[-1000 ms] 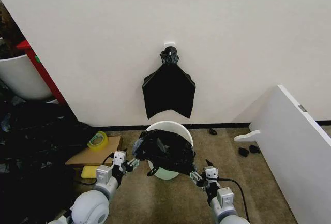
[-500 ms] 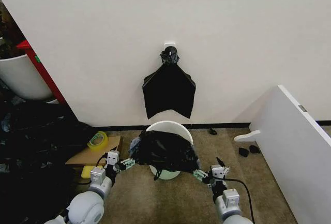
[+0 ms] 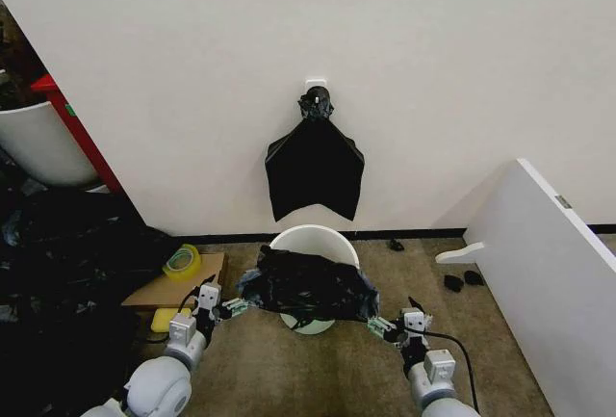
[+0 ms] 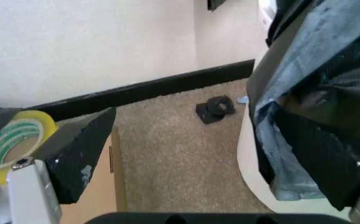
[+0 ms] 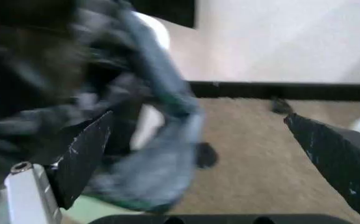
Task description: Place the garbage bag over the trash bin.
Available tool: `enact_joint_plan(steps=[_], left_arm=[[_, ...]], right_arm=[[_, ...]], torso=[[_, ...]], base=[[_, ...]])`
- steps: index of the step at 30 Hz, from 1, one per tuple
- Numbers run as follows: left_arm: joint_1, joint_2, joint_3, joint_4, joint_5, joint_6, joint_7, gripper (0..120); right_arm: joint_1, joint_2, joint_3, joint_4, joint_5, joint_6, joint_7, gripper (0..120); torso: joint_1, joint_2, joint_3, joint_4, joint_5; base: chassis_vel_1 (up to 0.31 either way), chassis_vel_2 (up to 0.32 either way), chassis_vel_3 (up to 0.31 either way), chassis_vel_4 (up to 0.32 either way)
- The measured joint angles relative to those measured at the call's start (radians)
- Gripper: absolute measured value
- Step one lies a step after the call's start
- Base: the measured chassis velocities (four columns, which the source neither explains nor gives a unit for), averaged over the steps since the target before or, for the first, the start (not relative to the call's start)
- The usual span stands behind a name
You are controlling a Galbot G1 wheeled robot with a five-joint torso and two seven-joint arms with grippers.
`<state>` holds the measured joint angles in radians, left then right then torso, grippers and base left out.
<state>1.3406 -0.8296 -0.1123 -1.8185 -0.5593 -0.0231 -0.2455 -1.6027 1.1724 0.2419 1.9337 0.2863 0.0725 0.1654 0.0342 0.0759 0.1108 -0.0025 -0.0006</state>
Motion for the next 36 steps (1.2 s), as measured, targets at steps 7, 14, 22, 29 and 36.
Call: enact_joint_plan(steps=[7, 14, 22, 29, 36], left_arm=[[-0.01, 0.006, -0.009, -0.003, -0.043, -0.036, 0.032, 100], [-0.01, 0.052, -0.02, 0.023, -0.206, -0.146, 0.253, 100], [0.028, 0.092, -0.048, 0.021, -0.222, -0.193, 0.354, 100], [0.145, 0.061, -0.18, -0.062, -0.061, -0.299, 0.364, 100], [0.296, -0.045, -0.293, -0.117, 0.084, -0.403, 0.307, 99]], right_arm=[[-0.03, -0.01, 0.019, 0.006, -0.017, 0.092, -0.088, 100], [-0.023, -0.007, 0.017, -0.002, -0.025, 0.091, -0.078, 100], [-0.027, -0.01, 0.008, 0.029, -0.027, 0.084, -0.073, 100], [-0.085, -0.048, 0.046, 0.106, 0.013, 0.067, -0.095, 100], [-0.07, -0.144, 0.121, 0.186, 0.167, 0.002, -0.125, 100]], torso=[[0.0, 0.0, 0.0, -0.0001, -0.0001], [0.0, 0.0, 0.0, -0.0001, 0.0], [0.0, 0.0, 0.0, -0.0001, -0.0001], [0.0, 0.0, 0.0, -0.0003, 0.0], [0.0, 0.0, 0.0, 0.0, 0.0001]], base=[[0.0, 0.0, 0.0, 0.0], [0.0, 0.0, 0.0, 0.0], [0.0, 0.0, 0.0, 0.0], [0.0, 0.0, 0.0, 0.0], [0.0, 0.0, 0.0, 0.0]])
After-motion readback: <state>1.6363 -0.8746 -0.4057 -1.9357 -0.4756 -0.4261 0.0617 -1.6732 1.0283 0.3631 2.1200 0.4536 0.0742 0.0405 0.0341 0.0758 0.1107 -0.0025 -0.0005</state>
